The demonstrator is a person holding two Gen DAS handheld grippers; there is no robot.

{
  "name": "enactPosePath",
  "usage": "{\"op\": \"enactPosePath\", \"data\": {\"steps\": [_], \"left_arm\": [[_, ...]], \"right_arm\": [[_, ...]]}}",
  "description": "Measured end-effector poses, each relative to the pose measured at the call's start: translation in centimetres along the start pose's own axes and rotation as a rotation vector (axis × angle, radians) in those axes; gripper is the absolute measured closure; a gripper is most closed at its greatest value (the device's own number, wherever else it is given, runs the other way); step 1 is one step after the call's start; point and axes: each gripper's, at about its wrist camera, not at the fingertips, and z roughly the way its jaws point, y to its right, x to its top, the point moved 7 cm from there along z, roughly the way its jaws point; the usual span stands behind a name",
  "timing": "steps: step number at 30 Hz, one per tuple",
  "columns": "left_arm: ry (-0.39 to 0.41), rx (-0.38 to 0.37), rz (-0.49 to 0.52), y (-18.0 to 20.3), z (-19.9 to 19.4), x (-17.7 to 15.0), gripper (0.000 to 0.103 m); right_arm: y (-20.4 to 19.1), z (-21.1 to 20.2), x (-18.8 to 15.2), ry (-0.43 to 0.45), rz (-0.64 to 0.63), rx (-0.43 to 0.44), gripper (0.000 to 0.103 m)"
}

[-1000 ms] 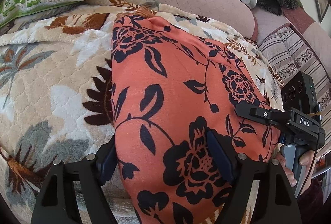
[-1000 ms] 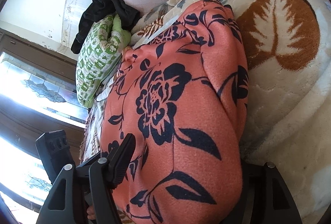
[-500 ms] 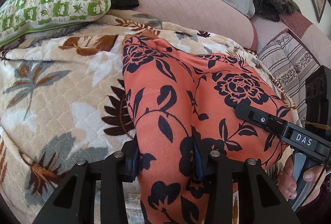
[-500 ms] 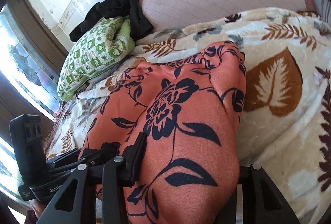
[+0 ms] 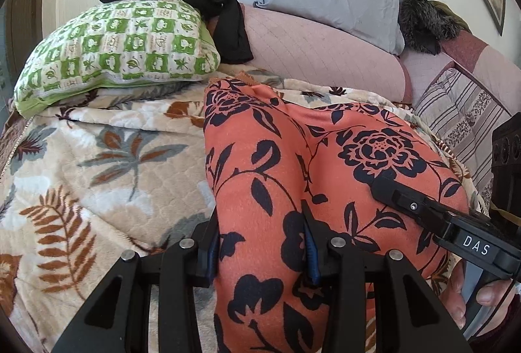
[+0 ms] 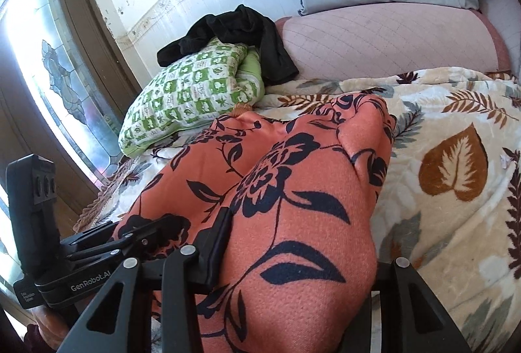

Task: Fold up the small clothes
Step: 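Press along the folded coral shirt's sides with both grippers to flatten it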

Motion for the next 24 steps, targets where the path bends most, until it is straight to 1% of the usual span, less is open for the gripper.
{"op": "enactPosePath", "data": {"steps": [6, 11, 14, 17, 24], "left_arm": [[0.033, 0.038, 0.005, -2.3, -4.1, -2.2, 0.060], [0.065, 0.059, 0.003, -3.4, -6.9, -3.7, 0.060], [0.066, 0.076, -0.005, -3.8, -7.9, -5.0, 0.060], [0.064, 0.111, -0.006, -4.2, -8.9, -6.6, 0.060], [0.045, 0.173, -0.022, -5.8, -9.2, -8.8, 0.060]], "right_arm": [[-4.4, -1.1, -2.3, 0.017, -0.040, 0.016, 0.057], [-7.0, -2.6, -4.1, 0.033, -0.057, 0.039, 0.057], [-8.2, -3.2, -5.2, 0.035, -0.058, 0.045, 0.057], [-9.2, -3.5, -6.6, 0.023, -0.057, 0.060, 0.057], [-11.3, -2.6, -9.4, 0.004, -0.099, 0.054, 0.057]]}}
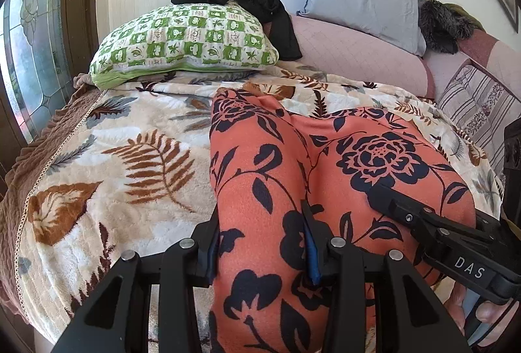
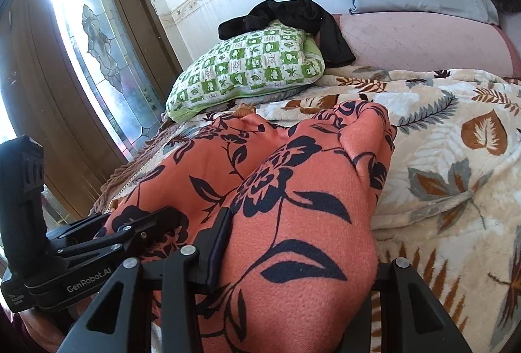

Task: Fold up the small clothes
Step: 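Press along the folded coral shirt's sides with both grippers to flatten it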

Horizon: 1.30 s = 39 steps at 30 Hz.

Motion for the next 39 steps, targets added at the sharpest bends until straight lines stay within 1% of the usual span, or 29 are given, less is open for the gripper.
{"op": "enactPosePath", "data": {"steps": [7, 14, 16, 18, 22, 27, 29, 34, 36, 38, 39], "left_arm": [[-0.006, 0.093, 0.034, -0.5, 1.2, -0.5, 0.060], [-0.084, 0.134, 0.067, -0.9, 3.3, -1.7, 0.059], [-0.107, 0.127, 0.051, -1.3, 3.8, -2.0, 0.058], [-0.113, 0.108, 0.036, -1.6, 3.9, -2.1, 0.057], [-0.113, 0.106, 0.048, -1.6, 3.9, -2.4, 0.056], [-0.112, 0.153, 0.069, -1.8, 3.9, -2.7, 0.042], [-0.103, 0.167, 0.094, -1.7, 3.7, -2.7, 0.042], [-0.088, 0.200, 0.146, -1.3, 3.5, -3.0, 0.037], [-0.088, 0.202, 0.148, -1.4, 3.5, -3.1, 0.034], [-0.090, 0.189, 0.138, -1.7, 3.6, -3.1, 0.032], [-0.092, 0.188, 0.131, -1.8, 3.6, -3.2, 0.028]], "right_arm": [[-0.9, 1.9, -1.5, -0.015, -0.020, -0.032, 0.057], [0.9, 3.7, -2.7, -0.081, 0.050, -0.032, 0.057], [1.4, 4.1, -3.2, -0.102, 0.063, -0.033, 0.057], [1.7, 4.3, -3.6, -0.110, 0.076, -0.032, 0.057], [2.0, 4.4, -4.0, -0.107, 0.085, -0.032, 0.057], [2.4, 4.5, -4.6, -0.108, 0.120, -0.023, 0.056], [2.7, 4.4, -4.8, -0.108, 0.142, -0.016, 0.055], [3.7, 4.3, -5.4, -0.112, 0.214, 0.001, 0.048], [3.9, 4.3, -5.7, -0.118, 0.233, 0.005, 0.043], [4.2, 4.2, -5.9, -0.123, 0.249, 0.011, 0.041], [4.2, 4.1, -6.0, -0.124, 0.253, 0.016, 0.040]]}}
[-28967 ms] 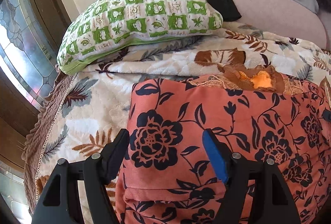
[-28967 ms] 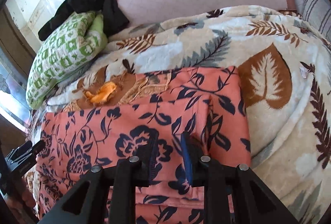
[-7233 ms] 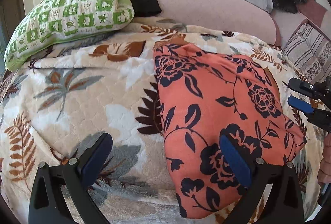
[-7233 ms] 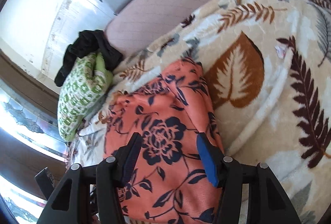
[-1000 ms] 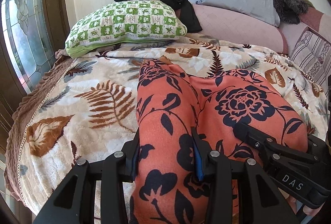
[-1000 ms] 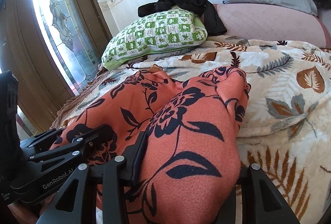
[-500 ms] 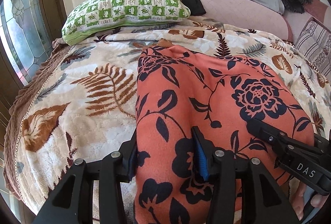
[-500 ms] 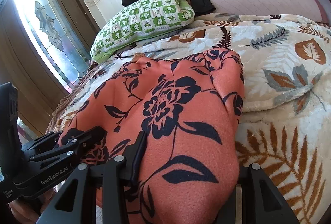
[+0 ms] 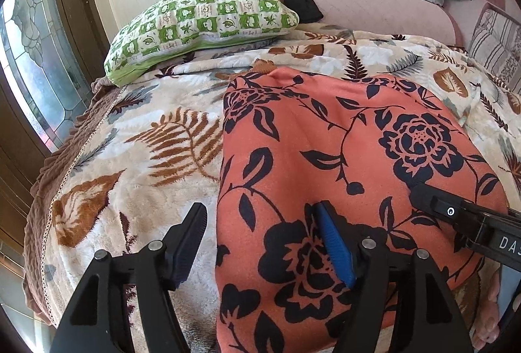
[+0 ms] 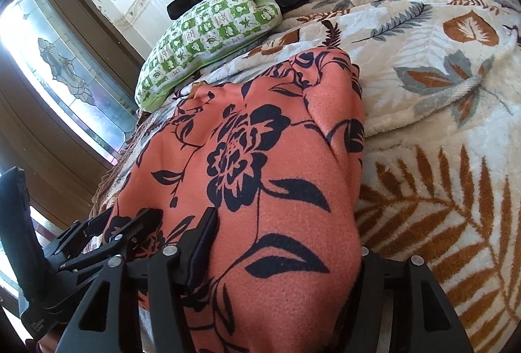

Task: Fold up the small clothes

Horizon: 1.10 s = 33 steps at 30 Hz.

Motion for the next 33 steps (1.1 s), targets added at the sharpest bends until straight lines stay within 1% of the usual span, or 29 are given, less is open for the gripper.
{"op": "enactPosePath", "data": {"steps": [2, 7, 21, 24, 26, 28, 31, 33], "left_arm": [[-0.002, 0.004, -0.010, -0.4, 0.1, -0.1, 0.022], [-0.008, -0.038, -0.025, -0.7, 0.3, -0.3, 0.021], [0.005, -0.055, 0.003, -0.7, 0.4, -0.3, 0.019], [0.004, -0.045, 0.007, -0.9, 0.3, -0.4, 0.015], [-0.002, -0.043, 0.012, -0.8, 0.1, -0.4, 0.015], [-0.008, -0.033, 0.036, -0.9, -0.4, -0.2, 0.015], [0.030, 0.003, 0.078, -1.2, -1.9, 0.2, 0.015], [0.070, 0.023, 0.078, -1.7, -2.8, 1.0, 0.015]], "right_arm": [[0.1, -0.2, -0.1, -0.003, -0.004, 0.002, 0.038], [0.3, -0.9, -0.6, -0.015, -0.009, 0.018, 0.036], [0.5, -2.1, -1.6, -0.055, -0.050, 0.036, 0.033], [0.6, -2.5, -2.0, -0.070, -0.062, 0.037, 0.033], [0.6, -2.9, -2.3, -0.085, -0.072, 0.033, 0.032], [0.6, -3.6, -2.6, -0.108, -0.088, 0.020, 0.032], [1.1, -5.3, -2.7, -0.144, -0.119, -0.022, 0.031], [1.7, -7.0, -1.8, -0.131, -0.130, -0.055, 0.031]]}}
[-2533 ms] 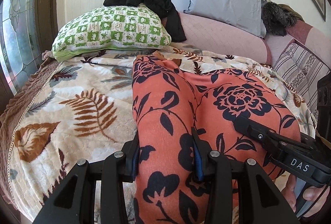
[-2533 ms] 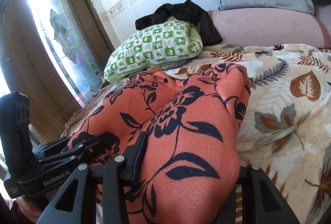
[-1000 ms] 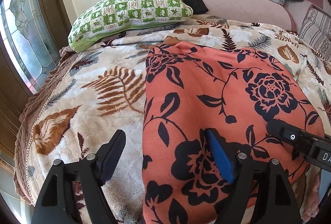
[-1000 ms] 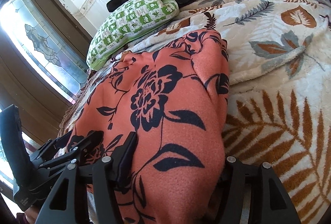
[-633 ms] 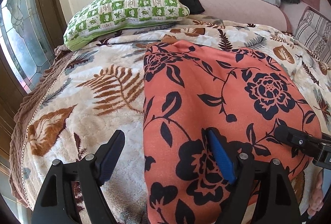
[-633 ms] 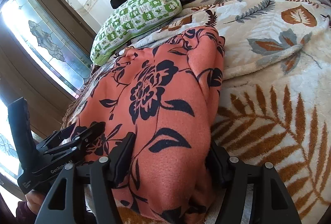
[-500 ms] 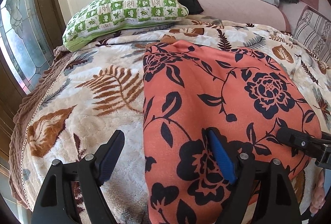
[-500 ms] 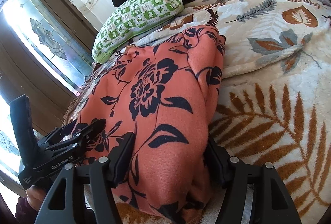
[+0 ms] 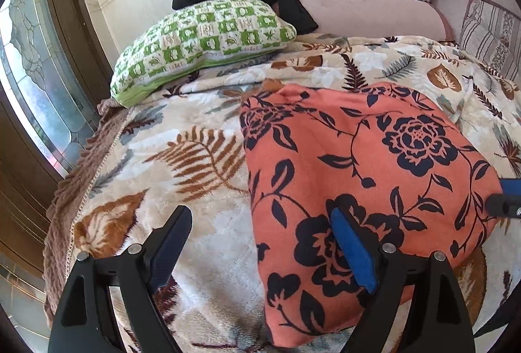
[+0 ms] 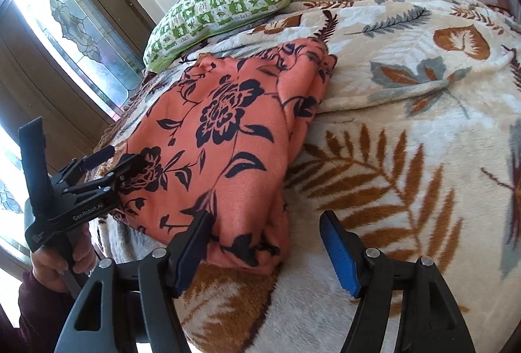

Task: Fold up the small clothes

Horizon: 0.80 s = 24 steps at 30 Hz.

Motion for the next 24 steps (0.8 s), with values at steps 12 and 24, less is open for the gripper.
{"op": "enactPosePath", "data": {"steps": [12, 24], "left_arm": [[-0.018, -0.016, -0.191, -0.2, 3.4, 3.7, 0.015], [-0.248, -0.180, -0.394, -1.8, 8.1, 0.5, 0.006]], "right_arm": [[-1.6, -0.7, 9.7, 0.154, -0.021, 0.075, 0.060], [-0.2, 7.4, 10.6, -0.084, 0.104, 0.057, 0.065]]}}
